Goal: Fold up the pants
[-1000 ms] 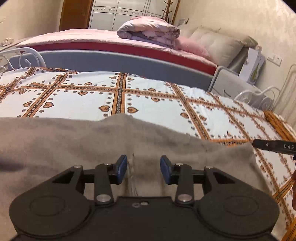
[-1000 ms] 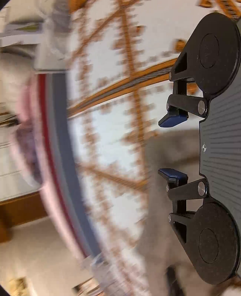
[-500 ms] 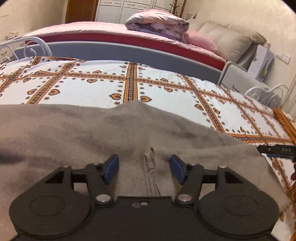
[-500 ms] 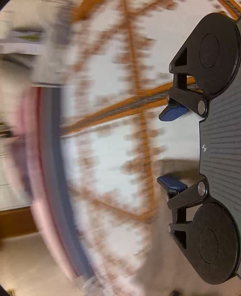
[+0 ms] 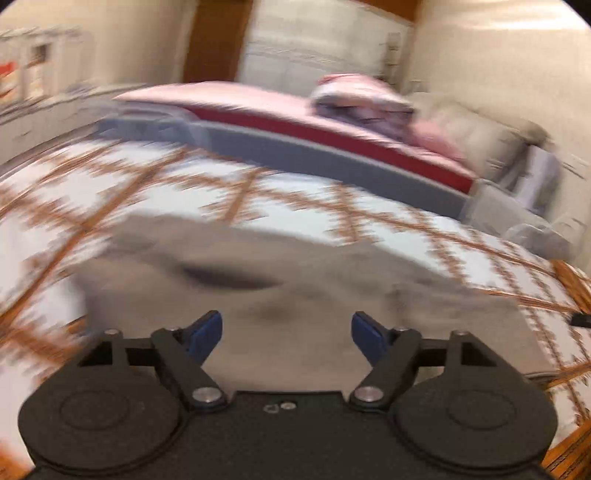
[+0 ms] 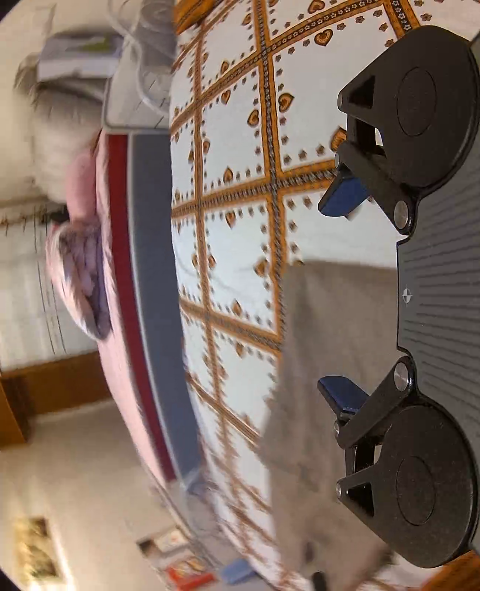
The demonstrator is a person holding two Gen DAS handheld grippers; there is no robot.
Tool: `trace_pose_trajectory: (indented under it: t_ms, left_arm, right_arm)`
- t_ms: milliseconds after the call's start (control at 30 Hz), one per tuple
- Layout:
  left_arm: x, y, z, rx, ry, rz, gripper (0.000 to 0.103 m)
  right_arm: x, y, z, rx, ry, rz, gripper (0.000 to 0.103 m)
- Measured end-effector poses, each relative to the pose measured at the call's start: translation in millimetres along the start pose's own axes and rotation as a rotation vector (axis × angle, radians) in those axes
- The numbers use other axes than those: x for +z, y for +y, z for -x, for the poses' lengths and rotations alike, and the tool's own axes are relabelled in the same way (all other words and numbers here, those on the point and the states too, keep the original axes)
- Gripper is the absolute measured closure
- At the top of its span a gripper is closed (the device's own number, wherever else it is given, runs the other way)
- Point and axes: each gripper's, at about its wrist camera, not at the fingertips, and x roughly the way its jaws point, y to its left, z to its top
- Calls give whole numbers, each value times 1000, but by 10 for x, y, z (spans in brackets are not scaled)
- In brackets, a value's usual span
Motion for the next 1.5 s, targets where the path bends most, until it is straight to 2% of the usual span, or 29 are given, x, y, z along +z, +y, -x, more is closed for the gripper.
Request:
trace_pose_trajectory:
  t_ms: [100,167,267,367,433,500,567,667,700,767,867,900,933,1000,1033,1067,1133,1200,1333,1400,1467,1500]
  left_arm:
    - [-27,485,96,62,-5,113,39]
    - [-51,786,54,74,10,202,50]
    - [-113,1187,-101,23,37,375,61]
    - [-104,1371,-200,-36,9,473,63]
    - [-37,1400,-237,-40,-12,479,72]
    - [-19,1425,-179,-87,-46,511,82]
    - [33,1360,-141,-98,-61,498,81]
    - [36,1342,-329,-41,17,480,82]
    - [4,1354,-345,-37,19,484,83]
    - [24,1360,-341,-44,-6,482,87]
    - [95,1346,-182,-144,-168,461,88]
    - [133,1293,-169,-138,-184,410,88]
    - [141,1277,-223,-113,-152,381,88]
    - [77,1329,-388,-32,-42,364,88]
    - [14,1378,-410,-13,-22,369,84]
    - [-22,1410,-348,-32,-54,386,74]
    - [-35,1410,-198,18,-76,385,59]
    - [-93,1453,-99,25,-60,420,58]
    - [-200,1540,-228,-23,7,478,57]
    - [-249,1636,-327,-73,-11,550,51]
    - [-285,1691,-424,-133,-43,594,38]
    - [-284,1720,-489,-167,-53,608,36]
  right_arm:
    - [-106,222,79,0,0,52,8]
    - [-166,304,67,5,13,55,8]
    - [-242,396,8,6,36,58,8]
    - [-308,478,-52,-15,51,95,8]
    - [-347,522,-85,-30,56,122,8]
    - [-374,537,-110,-44,59,136,8]
    - [-384,533,-144,-53,64,136,8]
    - [-388,519,-195,-60,71,127,8]
    - [-390,522,-206,-60,73,127,8]
    - [-403,538,-216,-63,81,139,8]
    - [-420,561,-195,-67,76,165,8]
    - [-416,567,-188,-69,71,169,8]
    - [-415,567,-183,-66,68,166,8]
    - [-413,562,-189,-57,71,155,8]
    - [-416,563,-197,-58,76,157,8]
    - [-417,564,-199,-58,79,161,8]
    - [-422,574,-176,-56,74,167,8]
    - [-410,576,-144,-45,59,164,8]
    - [-390,600,-139,-24,49,157,7]
    - [-401,624,-145,-20,51,169,7]
    - [-419,631,-151,-26,58,184,7]
    - [-425,627,-151,-29,60,186,7]
